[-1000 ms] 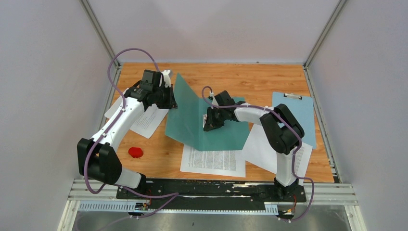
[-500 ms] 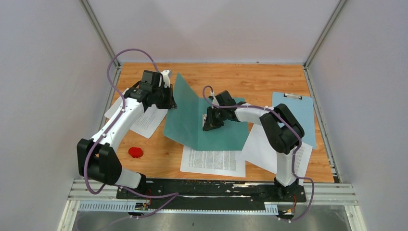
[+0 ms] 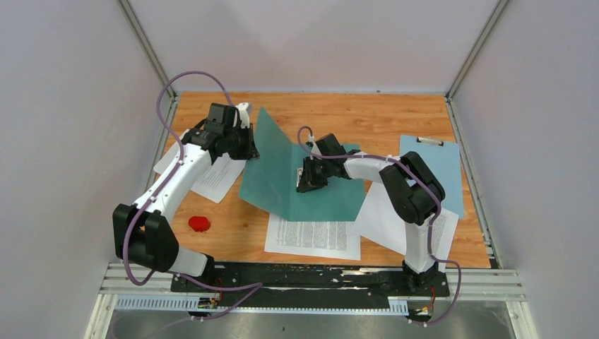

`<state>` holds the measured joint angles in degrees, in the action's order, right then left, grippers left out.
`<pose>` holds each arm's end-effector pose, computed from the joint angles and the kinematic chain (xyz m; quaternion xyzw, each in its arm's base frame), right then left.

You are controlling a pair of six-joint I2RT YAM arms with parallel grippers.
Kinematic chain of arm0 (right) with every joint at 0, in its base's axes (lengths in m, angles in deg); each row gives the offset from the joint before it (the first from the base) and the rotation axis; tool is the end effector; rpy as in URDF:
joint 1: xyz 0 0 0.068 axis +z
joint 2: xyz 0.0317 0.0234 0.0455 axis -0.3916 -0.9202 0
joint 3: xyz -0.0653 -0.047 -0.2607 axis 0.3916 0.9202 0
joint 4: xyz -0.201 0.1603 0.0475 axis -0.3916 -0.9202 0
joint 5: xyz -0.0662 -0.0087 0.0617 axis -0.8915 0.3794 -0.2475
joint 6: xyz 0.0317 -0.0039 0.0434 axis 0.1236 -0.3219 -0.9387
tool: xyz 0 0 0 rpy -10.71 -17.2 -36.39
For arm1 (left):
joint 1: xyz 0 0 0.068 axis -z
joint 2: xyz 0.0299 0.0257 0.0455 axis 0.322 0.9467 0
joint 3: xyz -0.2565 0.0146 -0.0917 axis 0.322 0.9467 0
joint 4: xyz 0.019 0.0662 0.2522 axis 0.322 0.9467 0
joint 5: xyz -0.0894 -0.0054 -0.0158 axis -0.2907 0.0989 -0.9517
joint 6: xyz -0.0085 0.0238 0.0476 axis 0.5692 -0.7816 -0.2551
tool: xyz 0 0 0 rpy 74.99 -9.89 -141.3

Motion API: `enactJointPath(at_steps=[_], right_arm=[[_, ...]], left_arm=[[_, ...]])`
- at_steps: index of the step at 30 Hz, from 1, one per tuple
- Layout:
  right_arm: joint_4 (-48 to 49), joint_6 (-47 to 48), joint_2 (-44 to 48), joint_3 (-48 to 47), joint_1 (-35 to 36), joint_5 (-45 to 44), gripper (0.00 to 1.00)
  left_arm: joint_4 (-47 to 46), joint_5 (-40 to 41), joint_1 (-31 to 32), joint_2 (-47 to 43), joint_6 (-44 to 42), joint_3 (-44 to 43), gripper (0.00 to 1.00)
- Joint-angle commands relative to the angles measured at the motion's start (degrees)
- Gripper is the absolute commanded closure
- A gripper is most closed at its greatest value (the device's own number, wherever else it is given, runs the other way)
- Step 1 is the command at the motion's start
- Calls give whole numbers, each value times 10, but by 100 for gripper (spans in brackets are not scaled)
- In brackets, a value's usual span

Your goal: Put the files into the folder

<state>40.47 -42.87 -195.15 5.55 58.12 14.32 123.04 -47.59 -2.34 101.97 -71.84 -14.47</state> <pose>0.3194 0.2451 0.1351 -0.1157 0.9219 0.3521 0.1131 0.2907 -0.0946 0.3078 0.0290 0.9287 -0.2116 0.3032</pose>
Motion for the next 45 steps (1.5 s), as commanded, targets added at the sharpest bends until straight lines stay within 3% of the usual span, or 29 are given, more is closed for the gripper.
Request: enactJointPath(at_steps=[1, 17, 25, 32, 37, 42, 45], right_arm=[[-8, 5, -14, 3, 1, -50, 87], [-35, 44, 9, 102, 5, -192, 93], [-54, 55, 31, 100, 5, -235, 95], [-29, 54, 61, 44, 3, -134, 91], [-30, 44, 84, -19, -4, -101, 72], [-23, 47, 114, -12, -11, -98, 70], [-7, 44, 123, 18, -11, -98, 75]], left_arm=[[-16, 2, -1, -22, -3, 4, 100], [41, 68, -1, -3, -71, -55, 100], [45, 80, -1, 7, -82, -57, 100], [24, 31, -1, 7, -62, -40, 100], [17, 12, -1, 8, -46, -38, 100], [11, -5, -1, 1, -38, -36, 100], [3, -14, -1, -5, -33, -32, 100]])
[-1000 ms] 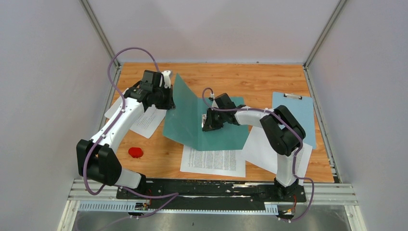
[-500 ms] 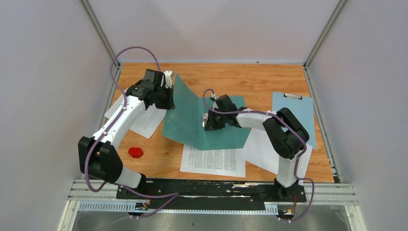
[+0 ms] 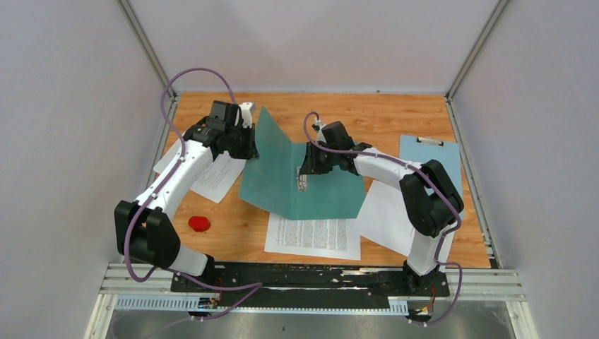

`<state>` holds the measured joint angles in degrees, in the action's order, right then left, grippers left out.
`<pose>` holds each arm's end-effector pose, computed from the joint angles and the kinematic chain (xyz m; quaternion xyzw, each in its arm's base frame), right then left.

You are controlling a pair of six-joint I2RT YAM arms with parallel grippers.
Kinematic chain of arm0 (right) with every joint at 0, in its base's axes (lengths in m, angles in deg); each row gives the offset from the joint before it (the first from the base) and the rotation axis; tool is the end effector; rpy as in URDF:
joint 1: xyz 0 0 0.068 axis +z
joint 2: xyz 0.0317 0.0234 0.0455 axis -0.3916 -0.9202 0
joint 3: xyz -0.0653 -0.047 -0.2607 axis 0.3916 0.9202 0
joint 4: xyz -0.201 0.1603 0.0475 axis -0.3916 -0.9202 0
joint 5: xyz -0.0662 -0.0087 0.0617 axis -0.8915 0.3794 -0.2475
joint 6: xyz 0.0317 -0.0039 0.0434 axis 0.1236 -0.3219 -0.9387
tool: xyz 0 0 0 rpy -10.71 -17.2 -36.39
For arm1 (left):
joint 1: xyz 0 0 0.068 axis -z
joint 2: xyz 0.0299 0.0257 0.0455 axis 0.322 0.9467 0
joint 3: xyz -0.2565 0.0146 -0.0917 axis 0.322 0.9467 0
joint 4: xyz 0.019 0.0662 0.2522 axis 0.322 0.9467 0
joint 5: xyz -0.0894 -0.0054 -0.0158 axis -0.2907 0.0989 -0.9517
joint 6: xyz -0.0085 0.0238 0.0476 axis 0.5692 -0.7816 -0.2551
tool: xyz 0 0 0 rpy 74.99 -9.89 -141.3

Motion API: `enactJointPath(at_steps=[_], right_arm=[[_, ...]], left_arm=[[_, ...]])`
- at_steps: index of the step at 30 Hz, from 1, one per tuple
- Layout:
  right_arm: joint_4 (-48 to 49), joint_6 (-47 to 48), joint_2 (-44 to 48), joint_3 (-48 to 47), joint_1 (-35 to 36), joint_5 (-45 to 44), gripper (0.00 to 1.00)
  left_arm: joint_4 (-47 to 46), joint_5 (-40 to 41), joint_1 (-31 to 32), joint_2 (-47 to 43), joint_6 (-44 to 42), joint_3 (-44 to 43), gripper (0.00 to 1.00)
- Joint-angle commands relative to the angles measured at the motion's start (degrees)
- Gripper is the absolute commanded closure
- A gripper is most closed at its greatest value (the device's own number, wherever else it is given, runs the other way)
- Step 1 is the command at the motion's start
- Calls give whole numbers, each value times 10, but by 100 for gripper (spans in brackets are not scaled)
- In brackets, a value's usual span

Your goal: Put the files into the folder

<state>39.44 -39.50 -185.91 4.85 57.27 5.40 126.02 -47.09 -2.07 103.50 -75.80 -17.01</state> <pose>0.3208 0.2327 0.1970 -0.1256 0.9101 0.3199 0.2315 0.2941 -0.0968 0.3107 0.0600 0.9335 -0.1943 0.2955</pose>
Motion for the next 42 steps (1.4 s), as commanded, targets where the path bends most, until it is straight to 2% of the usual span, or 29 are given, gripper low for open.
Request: enactJointPath(at_steps=[1, 10, 18, 23, 31, 33, 36, 40, 41, 42], right_arm=[[12, 7, 31, 35, -3, -5, 77], [111, -36, 22, 103, 3, 52, 85], [190, -90, -15, 93, 7, 96, 85], [200, -116, -52, 36, -4, 86, 86], [148, -102, -144, -100, -64, 54, 83], [121, -85, -145, -114, -75, 51, 81], [129, -78, -108, -78, -89, 47, 71], [98, -79, -56, -43, -114, 39, 49], [71, -82, -21, -19, -127, 15, 37], [53, -82, -7, -13, -130, 3, 34]], left_arm=[[-30, -22, -4, -22, 7, -6, 100], [-37, -38, -4, -26, 5, -5, 100], [-35, -36, -4, -26, 3, -1, 100], [-34, -37, -4, -27, -2, 5, 100], [-35, -28, -4, -28, -4, 12, 100], [-34, -23, -4, -28, -5, 12, 100], [-30, -8, -4, -25, -7, 7, 99], [-26, 9, -4, -18, 0, -3, 83], [-22, 19, -4, -14, 2, -12, 72], [-15, 24, -4, -13, 1, -19, 68]])
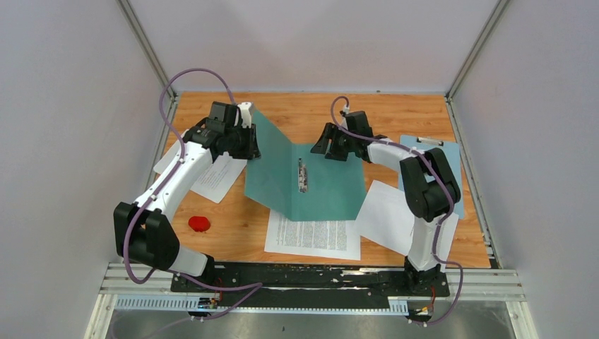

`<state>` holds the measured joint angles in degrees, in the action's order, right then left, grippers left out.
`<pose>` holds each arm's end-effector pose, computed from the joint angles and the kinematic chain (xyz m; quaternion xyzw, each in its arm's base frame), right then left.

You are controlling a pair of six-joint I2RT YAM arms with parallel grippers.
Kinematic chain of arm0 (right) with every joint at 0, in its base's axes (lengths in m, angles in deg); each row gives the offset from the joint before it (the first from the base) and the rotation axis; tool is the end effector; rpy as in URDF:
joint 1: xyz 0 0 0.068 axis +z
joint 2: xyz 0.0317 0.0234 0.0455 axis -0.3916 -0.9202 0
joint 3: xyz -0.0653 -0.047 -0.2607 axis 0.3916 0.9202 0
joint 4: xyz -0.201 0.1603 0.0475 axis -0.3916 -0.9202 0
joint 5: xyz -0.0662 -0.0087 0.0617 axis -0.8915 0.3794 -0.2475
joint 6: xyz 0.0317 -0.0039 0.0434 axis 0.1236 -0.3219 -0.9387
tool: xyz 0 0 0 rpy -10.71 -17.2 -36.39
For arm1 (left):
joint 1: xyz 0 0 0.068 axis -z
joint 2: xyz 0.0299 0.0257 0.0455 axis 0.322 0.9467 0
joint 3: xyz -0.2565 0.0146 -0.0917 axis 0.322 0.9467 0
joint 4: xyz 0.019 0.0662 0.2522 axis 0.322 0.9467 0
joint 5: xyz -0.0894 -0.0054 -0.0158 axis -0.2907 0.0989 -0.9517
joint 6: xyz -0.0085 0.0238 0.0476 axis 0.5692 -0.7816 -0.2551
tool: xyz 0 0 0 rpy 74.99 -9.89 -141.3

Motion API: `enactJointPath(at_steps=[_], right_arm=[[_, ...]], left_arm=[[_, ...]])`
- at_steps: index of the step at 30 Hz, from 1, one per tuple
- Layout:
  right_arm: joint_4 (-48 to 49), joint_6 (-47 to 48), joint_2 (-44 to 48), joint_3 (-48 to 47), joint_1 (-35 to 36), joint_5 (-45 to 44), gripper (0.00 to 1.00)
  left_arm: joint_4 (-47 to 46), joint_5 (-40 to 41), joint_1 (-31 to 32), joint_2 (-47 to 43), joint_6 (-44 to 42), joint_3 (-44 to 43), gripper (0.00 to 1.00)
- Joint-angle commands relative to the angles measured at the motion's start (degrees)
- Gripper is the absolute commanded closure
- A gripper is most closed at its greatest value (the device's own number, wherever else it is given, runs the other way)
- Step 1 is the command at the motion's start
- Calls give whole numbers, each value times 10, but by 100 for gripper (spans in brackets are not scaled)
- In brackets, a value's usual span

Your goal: Put the files into the folder

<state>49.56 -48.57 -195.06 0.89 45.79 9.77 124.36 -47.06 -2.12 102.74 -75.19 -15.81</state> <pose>0.3929 0.1804 0.1693 0.0144 0.8975 0.3599 0.2545 0.2927 -0.0960 0.3098 0.0556 0.9302 -0.1978 0.3043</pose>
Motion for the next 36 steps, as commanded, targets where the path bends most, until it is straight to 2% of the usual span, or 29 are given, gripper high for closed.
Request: enactJointPath(at_steps=[1, 6, 8, 10, 11, 16, 23, 29, 32, 36], right_arm=[[-70, 9, 98, 30, -18, -55, 32], [-195, 20, 157, 38, -46, -111, 22], [-242, 22, 185, 42, -70, -138, 18], [-295, 18, 209, 48, -91, -169, 6], [-319, 14, 220, 48, -100, -187, 4], [-434, -25, 264, 53, -136, -302, 0], [-552, -131, 289, 92, -214, -429, 0], [-564, -170, 336, 168, -317, -489, 1], [-546, -170, 367, 207, -372, -502, 1], [-547, -183, 396, 238, -420, -520, 1]], left_arm=[[5, 29, -3, -5, -5, -36, 65], [23, 42, -3, -7, -12, -68, 48], [30, 43, -3, -9, -16, -79, 32], [34, 45, -3, -11, -18, -90, 25], [34, 45, -3, -14, -18, -91, 23], [39, 32, 9, -25, -28, -97, 19], [71, 89, 71, -39, -51, -116, 13], [68, 99, 123, -51, -48, -118, 12], [69, 130, 149, -53, -50, -127, 12], [72, 195, 152, -61, -47, -140, 12]])
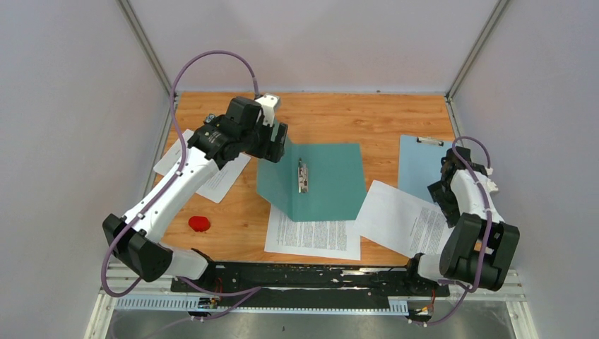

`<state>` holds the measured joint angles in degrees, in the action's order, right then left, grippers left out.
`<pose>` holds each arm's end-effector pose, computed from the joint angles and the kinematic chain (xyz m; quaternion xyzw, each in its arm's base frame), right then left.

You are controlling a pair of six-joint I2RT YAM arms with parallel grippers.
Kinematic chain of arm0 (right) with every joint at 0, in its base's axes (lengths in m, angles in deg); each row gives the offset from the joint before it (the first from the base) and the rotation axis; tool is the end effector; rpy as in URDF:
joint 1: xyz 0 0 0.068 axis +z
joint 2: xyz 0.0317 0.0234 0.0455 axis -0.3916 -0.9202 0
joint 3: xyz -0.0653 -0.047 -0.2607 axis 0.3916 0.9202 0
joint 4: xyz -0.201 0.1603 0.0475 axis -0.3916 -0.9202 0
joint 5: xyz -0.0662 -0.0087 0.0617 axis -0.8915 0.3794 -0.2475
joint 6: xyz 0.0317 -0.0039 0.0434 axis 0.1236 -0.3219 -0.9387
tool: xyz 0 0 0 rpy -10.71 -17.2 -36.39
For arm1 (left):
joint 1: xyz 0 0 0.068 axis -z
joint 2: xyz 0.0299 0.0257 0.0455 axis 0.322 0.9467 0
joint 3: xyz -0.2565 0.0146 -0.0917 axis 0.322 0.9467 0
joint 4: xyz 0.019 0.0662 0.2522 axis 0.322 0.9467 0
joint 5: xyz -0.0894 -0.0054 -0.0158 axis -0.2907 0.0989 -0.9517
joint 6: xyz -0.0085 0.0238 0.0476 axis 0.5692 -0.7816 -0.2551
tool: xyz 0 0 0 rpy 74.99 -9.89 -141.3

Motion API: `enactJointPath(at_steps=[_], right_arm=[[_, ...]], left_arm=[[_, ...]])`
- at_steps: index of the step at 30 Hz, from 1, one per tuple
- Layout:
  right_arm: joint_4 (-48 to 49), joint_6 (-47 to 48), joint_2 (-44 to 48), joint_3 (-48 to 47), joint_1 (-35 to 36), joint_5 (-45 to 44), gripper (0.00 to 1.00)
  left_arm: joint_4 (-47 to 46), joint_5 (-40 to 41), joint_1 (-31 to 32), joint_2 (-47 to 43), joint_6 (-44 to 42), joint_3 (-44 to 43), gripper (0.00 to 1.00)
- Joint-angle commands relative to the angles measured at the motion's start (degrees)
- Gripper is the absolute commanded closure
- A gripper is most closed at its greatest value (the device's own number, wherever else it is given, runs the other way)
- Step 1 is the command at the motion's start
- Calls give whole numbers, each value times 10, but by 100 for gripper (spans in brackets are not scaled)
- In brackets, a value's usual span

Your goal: Put the files into the folder

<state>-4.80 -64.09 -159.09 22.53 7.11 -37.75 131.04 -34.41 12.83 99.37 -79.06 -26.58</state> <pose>0.2142 -0.0759 0.2118 0.5500 0.8074 -0.1727 0.1253 0.2482 -0.1531 0.3775 0.1662 0.8973 -0.1526 0.3795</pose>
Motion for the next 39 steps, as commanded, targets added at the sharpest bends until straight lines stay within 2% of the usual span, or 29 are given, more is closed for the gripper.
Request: enactJointPath(at_steps=[1, 5, 9, 13, 18, 26, 31, 35, 39], right_arm=[[-2, -28, 41, 29, -41, -49, 1], [11, -26, 52, 60, -79, -58, 1], [59, 14, 47, 86, -125, -31, 1], [98, 54, 25, 97, -154, 8, 1], [142, 89, 7, 119, -158, 52, 3], [214, 133, 14, 160, -161, 137, 3], [262, 159, 33, 192, -158, 240, 9], [256, 156, 74, 198, -145, 260, 10], [290, 162, 108, 220, -128, 327, 11]], left_arm=[[7, 82, 2, -30, -8, -38, 12], [11, 96, 2, -44, -14, -57, 12], [30, 114, 2, -46, -18, -80, 12], [13, 54, 2, -56, -11, -62, 13], [-44, -19, 7, -55, 26, -4, 17], [-83, -64, 69, 34, 47, 47, 22], [-162, -109, 91, 92, 57, 92, 22], [-207, -126, 103, 139, 67, 111, 22], [-251, -150, 119, 180, 75, 115, 23]])
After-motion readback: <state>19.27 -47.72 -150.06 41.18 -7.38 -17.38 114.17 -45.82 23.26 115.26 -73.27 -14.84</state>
